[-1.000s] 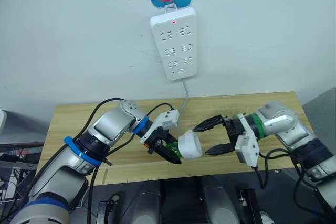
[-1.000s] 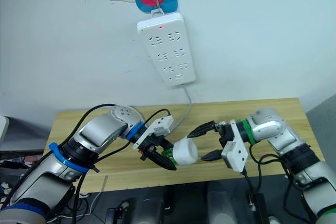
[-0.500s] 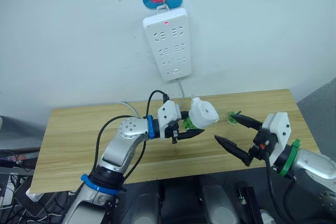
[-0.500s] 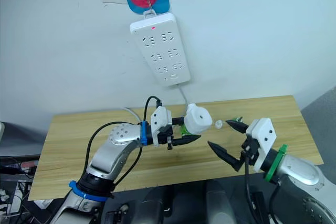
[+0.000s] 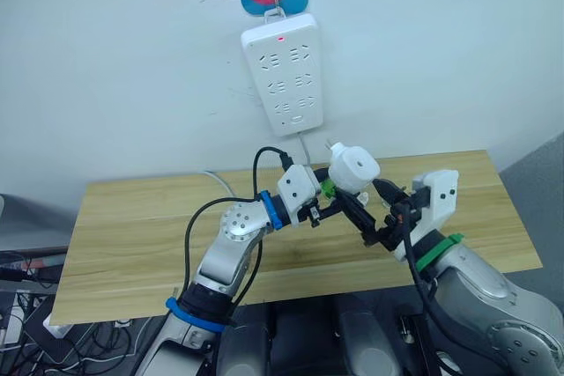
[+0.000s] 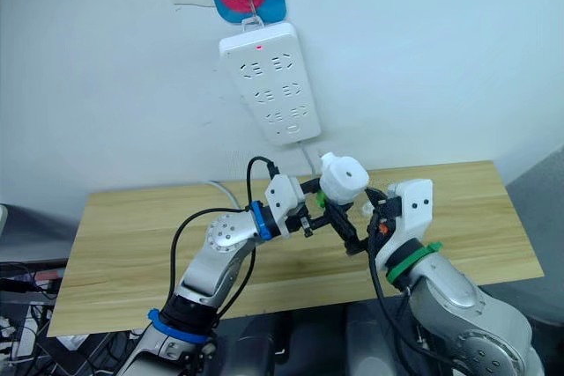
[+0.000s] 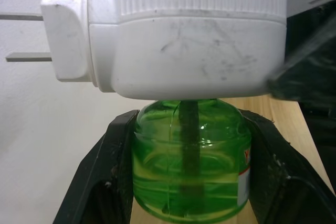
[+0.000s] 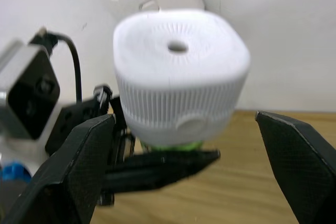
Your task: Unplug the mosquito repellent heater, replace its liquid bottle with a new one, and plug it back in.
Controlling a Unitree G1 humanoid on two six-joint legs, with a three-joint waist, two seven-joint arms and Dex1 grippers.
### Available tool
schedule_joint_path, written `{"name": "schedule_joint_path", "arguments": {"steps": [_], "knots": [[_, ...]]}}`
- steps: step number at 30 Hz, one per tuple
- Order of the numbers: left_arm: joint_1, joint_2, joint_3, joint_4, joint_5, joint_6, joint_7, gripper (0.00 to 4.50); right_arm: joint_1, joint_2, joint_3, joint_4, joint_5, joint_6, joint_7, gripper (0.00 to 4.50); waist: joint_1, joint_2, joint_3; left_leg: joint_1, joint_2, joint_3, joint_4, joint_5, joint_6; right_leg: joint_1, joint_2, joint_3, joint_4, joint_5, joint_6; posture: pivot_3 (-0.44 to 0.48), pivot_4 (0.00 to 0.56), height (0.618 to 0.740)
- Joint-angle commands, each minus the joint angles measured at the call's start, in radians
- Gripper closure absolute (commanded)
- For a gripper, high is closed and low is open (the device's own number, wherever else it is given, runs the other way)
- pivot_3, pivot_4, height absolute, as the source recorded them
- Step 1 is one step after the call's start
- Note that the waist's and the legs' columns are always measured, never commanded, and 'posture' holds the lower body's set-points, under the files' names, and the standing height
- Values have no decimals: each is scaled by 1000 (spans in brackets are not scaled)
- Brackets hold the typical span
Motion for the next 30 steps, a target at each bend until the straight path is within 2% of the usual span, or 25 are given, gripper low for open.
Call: {"name": "schedule_joint_path", "arguments": {"steps": [1, 11, 13, 17, 26, 30], "knots": [[20, -12, -1, -44, -48, -6, -15, 2235, -26, 44, 8, -38, -8, 5, -5, 26, 0, 0, -1, 0, 0, 0, 0, 0, 0, 0, 0, 0, 0, 0, 0, -207, 286, 740], [60, -3, -7, -107, -82, 47, -9, 2235, -65, 106, 15, -15, -57, 44, 27, 26, 0, 1, -13, 0, 0, 0, 0, 0, 0, 0, 0, 0, 0, 0, 0, -194, 277, 740], [58, -5, -6, -107, -83, 49, -8, 2235, -61, 117, 15, -11, -68, 45, 38, 383, 0, 1, -16, 0, 0, 0, 0, 0, 0, 0, 0, 0, 0, 0, 0, -194, 277, 740], [52, -10, -8, -102, -84, 52, -10, 2235, -54, 134, 10, 1, -91, 43, 65, 1525, 0, 0, -21, 0, 0, 0, 0, 0, 0, 0, 0, 0, 0, 0, 0, -193, 276, 740], [78, 18, -7, -118, -89, 39, -27, 2235, -45, 158, -11, 7, -133, 43, 98, 1524, 0, 0, -21, 0, 0, 0, 0, 0, 0, 0, 0, 0, 0, 0, 0, -182, 273, 740], [93, 50, 46, -168, -149, 73, -30, 921, -77, 161, -25, 39, -169, 37, 114, 1524, 1, 0, -22, 0, 0, 0, 0, 0, 0, 0, 0, 0, -1, 0, 0, -173, 266, 740]]}}
